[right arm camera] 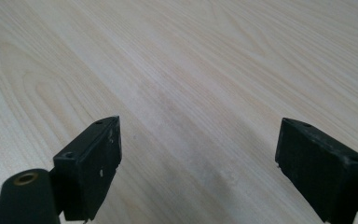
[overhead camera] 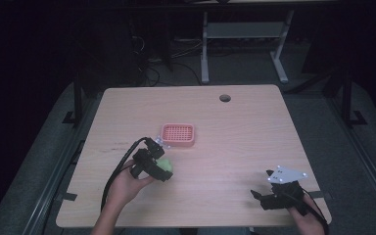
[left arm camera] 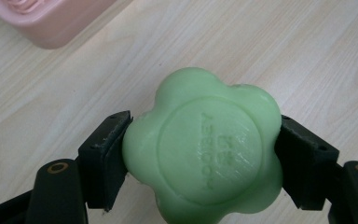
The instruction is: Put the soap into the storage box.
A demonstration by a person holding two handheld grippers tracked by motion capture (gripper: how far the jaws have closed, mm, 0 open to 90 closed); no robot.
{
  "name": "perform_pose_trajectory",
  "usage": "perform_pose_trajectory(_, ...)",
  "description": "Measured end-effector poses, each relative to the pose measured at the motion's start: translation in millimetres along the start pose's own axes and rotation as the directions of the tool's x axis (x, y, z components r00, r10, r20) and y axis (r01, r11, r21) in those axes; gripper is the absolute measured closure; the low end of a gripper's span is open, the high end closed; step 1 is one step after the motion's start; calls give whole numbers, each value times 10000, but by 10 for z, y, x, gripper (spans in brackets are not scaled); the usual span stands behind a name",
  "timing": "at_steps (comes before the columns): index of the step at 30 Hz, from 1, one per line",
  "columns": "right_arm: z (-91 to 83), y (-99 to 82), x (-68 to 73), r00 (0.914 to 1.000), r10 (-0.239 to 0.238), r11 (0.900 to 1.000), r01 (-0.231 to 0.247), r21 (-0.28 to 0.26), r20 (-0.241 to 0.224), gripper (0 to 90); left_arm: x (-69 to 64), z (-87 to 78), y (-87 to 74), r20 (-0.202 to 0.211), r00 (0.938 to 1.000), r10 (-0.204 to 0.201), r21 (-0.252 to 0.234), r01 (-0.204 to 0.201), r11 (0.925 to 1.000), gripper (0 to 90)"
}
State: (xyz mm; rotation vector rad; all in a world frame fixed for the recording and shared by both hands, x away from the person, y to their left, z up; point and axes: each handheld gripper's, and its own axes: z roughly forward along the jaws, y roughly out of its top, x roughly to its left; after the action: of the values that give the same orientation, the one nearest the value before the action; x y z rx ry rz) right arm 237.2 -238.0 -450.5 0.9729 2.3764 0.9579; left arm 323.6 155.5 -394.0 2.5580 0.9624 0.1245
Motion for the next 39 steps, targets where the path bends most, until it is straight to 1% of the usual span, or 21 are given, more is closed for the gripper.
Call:
perform_pose_trajectory(6, -11, -5, -4, 10000, 70, 10000, -69, -66, 20, 138, -10, 3, 92, 89, 9998, 163, 32, -163, 9999, 263)
perform_pose_trajectory(8, -11, -5, -3, 10000, 68, 10000, -68, -62, 14, 138, -15, -4, 104, 102, 9999, 126, 48, -127, 9999, 263)
perform_pose_trajectory(10, -13, -5, 0, 10000, 16, 10000, -16, -62, 20, 138, -10, -27, 133, 118, 9998, 189, 15, -190, 9998, 263)
perform_pose_trajectory(13, -10, -8, -6, 10000, -8, 10000, 8, -18, 17, 138, 0, -53, 155, 88, 9998, 169, 63, -170, 9998, 263)
perform_pose_trajectory(14, -17, -4, -9, 10000, 56, 9999, -56, -91, 19, 138, 15, -76, 177, 73, 9998, 178, 87, -178, 9998, 263)
perform_pose_trajectory(18, -37, -4, -6, 10000, 26, 9999, -25, -161, 51, 138, 24, -118, 226, 85, 9998, 166, 16, -166, 9999, 264)
perform_pose_trajectory(20, -39, -6, -10, 9999, 115, 9998, -114, -146, 73, 138, 16, -153, 283, 50, 9997, 220, -65, -220, 9997, 263)
perform_pose_trajectory(24, -42, -3, -19, 9999, 111, 9998, -110, -145, 83, 138, 30, -182, 346, 41, 9996, 284, -33, -283, 9996, 263)
perform_pose_trajectory(25, -45, -3, -22, 9999, 99, 9998, -98, -148, 80, 138, 45, -192, 386, 32, 9996, 294, -22, -294, 9996, 263)
perform_pose_trajectory(27, -47, -2, -25, 9999, 96, 9998, -95, -183, 78, 138, 51, -191, 407, 21, 9997, 264, -37, -264, 9996, 263)
perform_pose_trajectory(30, -54, 4, -29, 9999, 127, 9995, -125, -274, 76, 138, 84, -162, 496, 102, 9996, 253, 60, -253, 9997, 263)
perform_pose_trajectory(32, -53, 6, -27, 9999, 98, 9996, -96, -257, 68, 138, 90, -146, 519, 91, 9997, 241, 84, -242, 9997, 263)
perform_pose_trajectory(35, -54, 12, -24, 9999, 95, 9997, -94, -242, 77, 138, 121, -93, 617, 74, 9997, 220, 188, -221, 9996, 263)
perform_pose_trajectory(39, -55, 11, -31, 9999, 75, 9996, -72, -283, 88, 138, 148, -54, 689, 37, 9998, 191, 292, -192, 9994, 263)
